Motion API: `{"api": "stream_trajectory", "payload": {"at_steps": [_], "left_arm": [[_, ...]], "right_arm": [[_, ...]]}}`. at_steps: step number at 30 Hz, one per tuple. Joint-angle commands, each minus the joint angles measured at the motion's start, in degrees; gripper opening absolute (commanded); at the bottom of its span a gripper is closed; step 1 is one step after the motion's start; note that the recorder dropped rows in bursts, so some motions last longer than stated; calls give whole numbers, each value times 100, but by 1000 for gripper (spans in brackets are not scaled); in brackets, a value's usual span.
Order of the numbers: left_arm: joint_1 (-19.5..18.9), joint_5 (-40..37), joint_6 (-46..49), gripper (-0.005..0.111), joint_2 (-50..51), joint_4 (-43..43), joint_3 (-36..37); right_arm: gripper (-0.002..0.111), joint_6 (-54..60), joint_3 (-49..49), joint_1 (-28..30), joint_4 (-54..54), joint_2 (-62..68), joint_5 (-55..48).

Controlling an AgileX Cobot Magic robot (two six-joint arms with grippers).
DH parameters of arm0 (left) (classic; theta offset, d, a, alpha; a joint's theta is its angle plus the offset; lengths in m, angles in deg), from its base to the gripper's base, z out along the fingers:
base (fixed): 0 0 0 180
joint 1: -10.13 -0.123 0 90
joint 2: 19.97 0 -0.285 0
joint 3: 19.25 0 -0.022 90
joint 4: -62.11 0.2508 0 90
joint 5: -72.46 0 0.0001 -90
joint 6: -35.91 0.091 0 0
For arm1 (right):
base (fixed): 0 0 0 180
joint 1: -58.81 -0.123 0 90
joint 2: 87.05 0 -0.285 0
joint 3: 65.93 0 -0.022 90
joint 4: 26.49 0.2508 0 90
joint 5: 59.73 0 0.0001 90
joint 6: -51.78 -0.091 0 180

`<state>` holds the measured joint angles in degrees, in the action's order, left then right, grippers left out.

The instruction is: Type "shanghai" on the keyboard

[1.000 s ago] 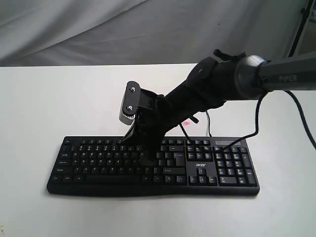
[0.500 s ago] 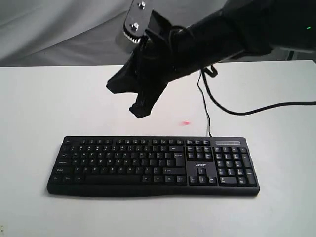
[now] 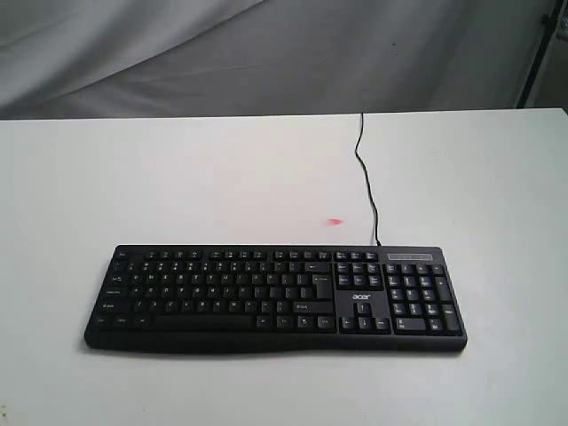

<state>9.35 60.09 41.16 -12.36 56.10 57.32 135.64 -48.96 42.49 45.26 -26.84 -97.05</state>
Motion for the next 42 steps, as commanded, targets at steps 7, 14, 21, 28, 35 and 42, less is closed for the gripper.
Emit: {"api": "stream_trajectory", "payload": {"at_steps": [7,14,21,28,35,42], "left_arm": [[23,14,-7,1,18,-23,3],[23,14,-7,1,18,-23,3],[23,14,-7,1,18,-23,3],[23,14,-7,1,18,-23,3],[23,14,-7,1,18,-23,3],[23,14,-7,1,18,-23,3]], "right_arm": [[0,-11,43,29,65,-1358,107],[0,-35,43,29,-393,-2215,1204],[0,-2619,43,29,-3811,-3422,1384],[0,-5947,43,124,-6920,-3923,870],[0,-6591,43,1074,-7499,-4221,484],[0,-7413,331,1777,-7525,-4540,528]]}}
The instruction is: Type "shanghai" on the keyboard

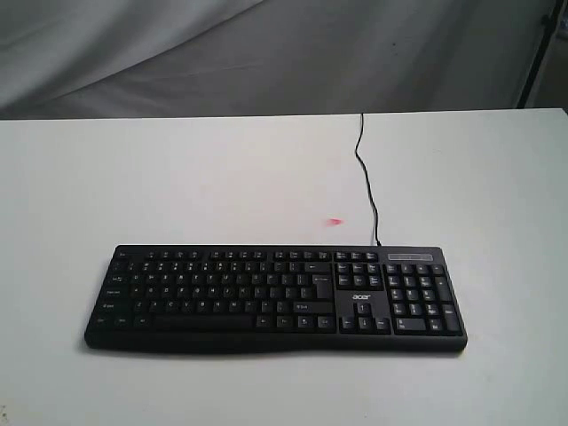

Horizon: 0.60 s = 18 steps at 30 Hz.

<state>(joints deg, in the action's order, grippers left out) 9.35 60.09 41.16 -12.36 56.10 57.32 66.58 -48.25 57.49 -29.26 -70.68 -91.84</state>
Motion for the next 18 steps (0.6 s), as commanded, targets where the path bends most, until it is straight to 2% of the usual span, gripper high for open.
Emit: {"api": "stream_trajectory", "payload": {"at_steps": [1,9,18], "left_arm": [[23,14,-7,1,18,-23,3],[23,14,-7,1,18,-23,3],[23,14,-7,1,18,-23,3]], "right_arm": [[0,-664,378,358,-73,-195,7],[0,-1102,1432,473,38,-461,49],[0,-1126,2774,473,61,-858,1093]]}}
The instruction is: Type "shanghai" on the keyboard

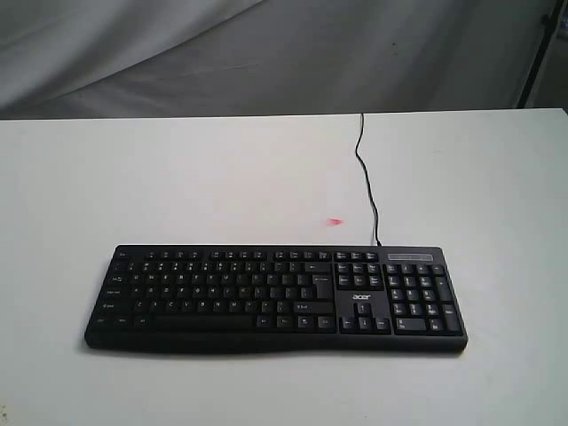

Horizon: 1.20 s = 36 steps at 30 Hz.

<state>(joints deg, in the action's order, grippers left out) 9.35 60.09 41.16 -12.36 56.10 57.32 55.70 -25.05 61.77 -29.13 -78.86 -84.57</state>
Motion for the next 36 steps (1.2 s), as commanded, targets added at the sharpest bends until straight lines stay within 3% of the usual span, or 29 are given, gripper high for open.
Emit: {"api": "stream_trajectory", "payload": {"at_steps": [1,36], "left_arm": [[23,14,-7,1,18,-23,3],[23,14,-7,1,18,-23,3]], "right_arm": [[0,-84,543,45,48,-40,367],[0,-392,1893,45,48,-40,917]]}}
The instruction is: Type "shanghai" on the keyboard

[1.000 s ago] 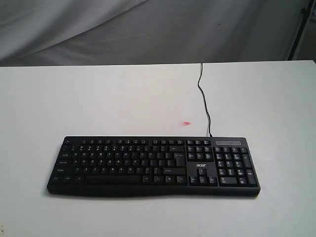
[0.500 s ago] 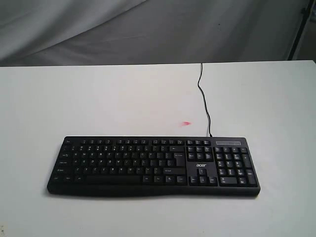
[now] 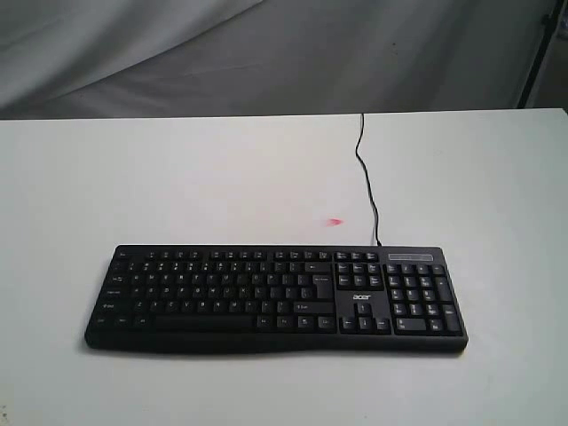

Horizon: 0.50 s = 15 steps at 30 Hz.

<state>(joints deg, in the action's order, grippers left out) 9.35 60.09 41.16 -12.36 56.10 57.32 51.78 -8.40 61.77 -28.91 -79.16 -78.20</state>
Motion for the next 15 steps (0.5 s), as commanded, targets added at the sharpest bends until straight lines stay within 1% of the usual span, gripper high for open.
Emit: {"api": "stream_trajectory", "payload": {"at_steps": [1,7,15], "left_arm": [[23,14,-7,1,18,-23,3],[23,14,-7,1,18,-23,3],[23,14,-7,1,18,-23,3]], "right_arm": [[0,0,303,45,26,-10,370],[0,0,632,45,26,-10,931],[0,0,977,45,26,-10,1043]]}}
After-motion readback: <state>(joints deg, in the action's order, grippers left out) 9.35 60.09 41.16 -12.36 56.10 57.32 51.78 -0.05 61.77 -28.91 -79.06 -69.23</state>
